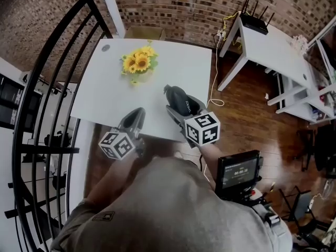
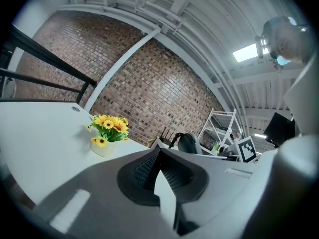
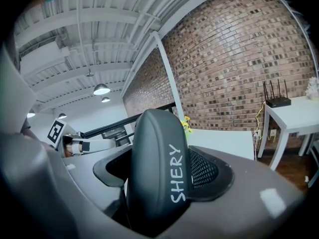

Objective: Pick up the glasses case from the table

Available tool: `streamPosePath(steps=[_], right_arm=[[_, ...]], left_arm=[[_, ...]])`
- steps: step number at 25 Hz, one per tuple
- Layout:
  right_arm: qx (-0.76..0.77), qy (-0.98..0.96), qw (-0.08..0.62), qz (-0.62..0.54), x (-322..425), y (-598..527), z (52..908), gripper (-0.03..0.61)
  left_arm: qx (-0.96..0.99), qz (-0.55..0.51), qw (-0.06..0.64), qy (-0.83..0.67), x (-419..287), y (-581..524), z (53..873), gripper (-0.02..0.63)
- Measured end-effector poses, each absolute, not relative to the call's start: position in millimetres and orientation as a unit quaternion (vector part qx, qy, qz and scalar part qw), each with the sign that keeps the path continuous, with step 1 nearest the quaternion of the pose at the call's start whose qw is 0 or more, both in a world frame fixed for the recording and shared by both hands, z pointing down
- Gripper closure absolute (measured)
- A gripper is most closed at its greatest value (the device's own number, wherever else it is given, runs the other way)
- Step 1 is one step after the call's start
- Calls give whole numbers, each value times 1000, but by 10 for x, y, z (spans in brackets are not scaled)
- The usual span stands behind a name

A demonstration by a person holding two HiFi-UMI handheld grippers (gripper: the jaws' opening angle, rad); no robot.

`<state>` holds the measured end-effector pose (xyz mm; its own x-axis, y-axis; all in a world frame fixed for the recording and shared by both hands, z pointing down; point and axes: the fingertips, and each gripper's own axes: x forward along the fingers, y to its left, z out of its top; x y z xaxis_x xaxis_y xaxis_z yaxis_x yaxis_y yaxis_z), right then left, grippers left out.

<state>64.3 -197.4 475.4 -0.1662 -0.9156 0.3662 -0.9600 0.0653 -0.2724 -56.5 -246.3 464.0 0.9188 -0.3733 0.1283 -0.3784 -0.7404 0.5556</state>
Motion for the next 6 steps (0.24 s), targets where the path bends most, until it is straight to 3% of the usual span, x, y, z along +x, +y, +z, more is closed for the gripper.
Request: streamPosePath(steps=[6], right_arm=[[645, -726, 50, 233, 616, -1966, 4812, 224]], left_arm=[[932, 6, 301, -200, -581, -2464, 4693, 613]])
